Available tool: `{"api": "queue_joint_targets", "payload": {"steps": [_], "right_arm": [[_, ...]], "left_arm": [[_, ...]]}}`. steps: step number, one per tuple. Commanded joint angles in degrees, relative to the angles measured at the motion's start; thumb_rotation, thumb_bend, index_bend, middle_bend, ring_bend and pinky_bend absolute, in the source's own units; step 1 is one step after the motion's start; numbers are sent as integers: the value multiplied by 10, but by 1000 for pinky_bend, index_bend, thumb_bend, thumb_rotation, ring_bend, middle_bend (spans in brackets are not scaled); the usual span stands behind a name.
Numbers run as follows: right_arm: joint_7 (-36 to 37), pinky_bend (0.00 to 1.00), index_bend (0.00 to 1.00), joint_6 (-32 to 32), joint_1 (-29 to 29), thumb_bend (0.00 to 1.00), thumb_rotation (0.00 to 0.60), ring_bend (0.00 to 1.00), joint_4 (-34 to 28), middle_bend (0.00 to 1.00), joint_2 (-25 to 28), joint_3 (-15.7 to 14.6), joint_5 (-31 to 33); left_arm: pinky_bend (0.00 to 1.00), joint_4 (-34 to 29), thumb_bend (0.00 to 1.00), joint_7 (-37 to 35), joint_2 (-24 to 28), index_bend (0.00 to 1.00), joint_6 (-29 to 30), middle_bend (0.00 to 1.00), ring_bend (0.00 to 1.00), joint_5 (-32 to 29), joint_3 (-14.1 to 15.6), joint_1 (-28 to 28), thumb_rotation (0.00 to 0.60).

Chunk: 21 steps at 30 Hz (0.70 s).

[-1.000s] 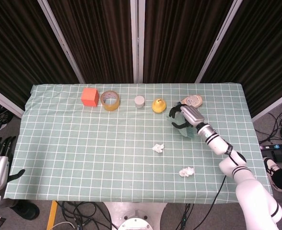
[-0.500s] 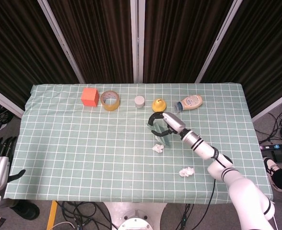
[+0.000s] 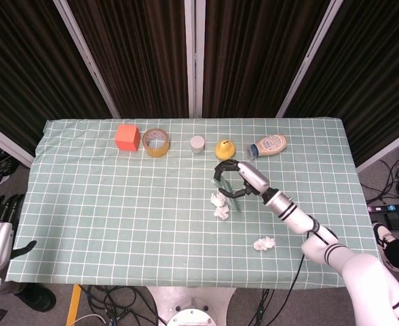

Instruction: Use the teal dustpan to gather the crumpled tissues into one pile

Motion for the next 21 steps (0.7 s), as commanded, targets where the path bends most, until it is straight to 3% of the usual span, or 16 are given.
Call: {"api": "queue_joint_targets", "payload": {"steps": [1, 5, 8, 17, 21], "right_arm": [[-136, 164, 713, 57, -69, 628, 600, 275, -138, 599, 81, 6, 28], [-277, 139, 705, 70, -138, 628, 600, 294, -309, 603, 158, 0, 78], [-323, 138, 705, 82, -173, 628, 600, 312, -391, 612, 200, -20, 80], [-408, 128, 703, 125, -274, 628, 600, 313, -472, 615, 204, -65, 86], [-442, 104, 703, 128, -301, 628, 600, 313, -479, 615, 179, -57, 106]], "left_arm": [[44, 2, 0, -4, 0, 48, -2, 90, 31, 2, 0, -2, 600], [44, 4, 0, -15, 1, 48, -12, 90, 31, 8, 0, -10, 600], [44, 5, 0, -17, 1, 47, -18, 90, 31, 13, -1, -16, 600], [45, 2, 0, -23, 6, 48, -25, 90, 31, 17, 1, -21, 600], [44, 3, 0, -27, 6, 47, -30, 90, 31, 17, 1, -24, 600]]}}
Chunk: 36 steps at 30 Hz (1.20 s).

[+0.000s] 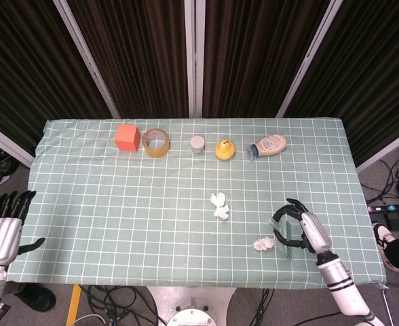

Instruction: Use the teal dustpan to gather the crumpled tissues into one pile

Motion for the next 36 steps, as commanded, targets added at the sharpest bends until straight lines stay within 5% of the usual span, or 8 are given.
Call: {"api": "queue_joint_targets", "payload": {"steps": [1, 18, 36], "right_arm": [[-26, 96, 703, 6, -23, 628, 600, 313, -9, 615, -25, 6, 19], [-217, 58, 703, 6, -19, 628, 600, 313, 79, 615, -212, 117, 55], [-194, 57, 704, -82, 84, 628, 600, 313, 197, 615, -285, 222, 69]], "left_arm": [[44, 0, 0, -3, 0, 47, -3, 90, 31, 2, 1, -2, 600], [45, 20, 0, -38, -2, 47, -2, 90, 31, 4, 8, 2, 600], [44, 35, 0, -58, -6, 48, 6, 90, 31, 5, 10, 8, 600]]}}
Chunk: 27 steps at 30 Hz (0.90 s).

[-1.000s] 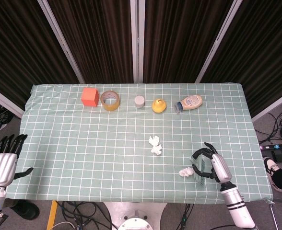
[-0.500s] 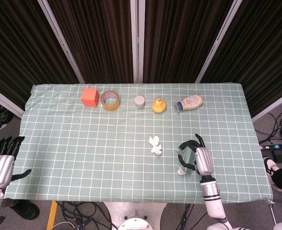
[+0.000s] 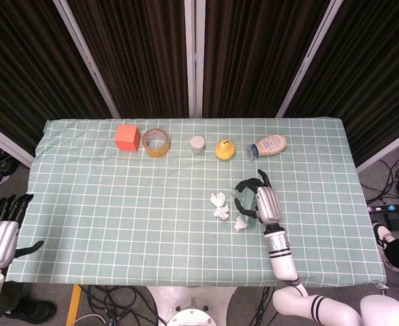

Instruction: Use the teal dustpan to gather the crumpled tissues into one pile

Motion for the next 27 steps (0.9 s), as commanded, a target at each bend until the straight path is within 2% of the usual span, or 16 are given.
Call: {"api": "queue_joint_targets", "payload": {"steps": [1, 6, 9, 15, 18, 21, 27], "right_arm": [[14, 57, 703, 4, 10, 628, 600, 313, 9, 615, 0, 14, -6], [29, 57, 704, -10, 18, 628, 600, 313, -11, 613, 26, 22, -8], [11, 57, 703, 0, 7, 628, 600, 313, -31, 612, 55, 14, -14], [12, 57, 704, 11, -26, 628, 600, 313, -115, 613, 103, -17, -20], [5, 57, 703, 1, -23, 628, 600, 313, -130, 612, 97, -23, -17], [-3, 57, 704, -15, -7, 628, 600, 313, -118, 613, 72, -18, -11], [-12, 56, 704, -35, 21, 628, 600, 313, -40, 612, 13, -11, -5]], "left_arm": [[44, 0, 0, -1, 1, 48, 1, 90, 31, -3, -1, 2, 600], [44, -4, 0, 3, 2, 47, -3, 90, 31, -1, -1, -2, 600], [44, -7, 0, 4, 4, 47, -3, 90, 31, 1, -1, -2, 600], [44, -14, 0, 13, 5, 47, -8, 90, 31, 1, -3, -8, 600], [44, -18, 0, 19, 5, 48, -10, 90, 31, 6, -3, -12, 600], [44, -20, 0, 22, 6, 47, -9, 90, 31, 5, -3, -11, 600], [44, -21, 0, 18, 9, 47, -5, 90, 31, -1, -1, -5, 600]]}}
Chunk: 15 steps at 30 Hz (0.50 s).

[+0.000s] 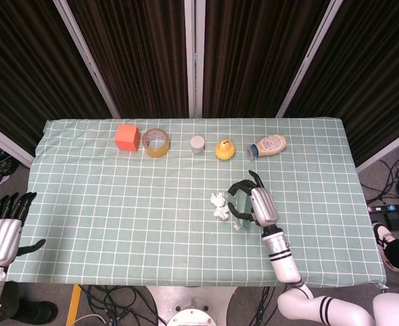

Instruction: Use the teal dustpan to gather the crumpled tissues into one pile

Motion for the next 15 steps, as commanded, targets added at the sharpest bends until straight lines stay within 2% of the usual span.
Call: {"api": "queue_joint_targets", "payload": {"steps": [1, 6, 15], "right_arm": [[-2, 56, 704, -17, 23, 628, 600, 313, 55, 612, -39, 8, 5], [28, 56, 704, -28, 51, 628, 600, 313, 120, 613, -72, 21, -2], [97, 56, 703, -36, 100, 628, 600, 313, 195, 615, -105, 37, -26]], "left_arm": [[44, 0, 0, -1, 1, 47, 0, 90, 31, -2, 1, 2, 600], [44, -2, 0, -13, 3, 47, -1, 90, 31, -3, 5, 5, 600], [44, -6, 0, -14, 7, 48, -2, 90, 32, 0, 5, 4, 600]]}}
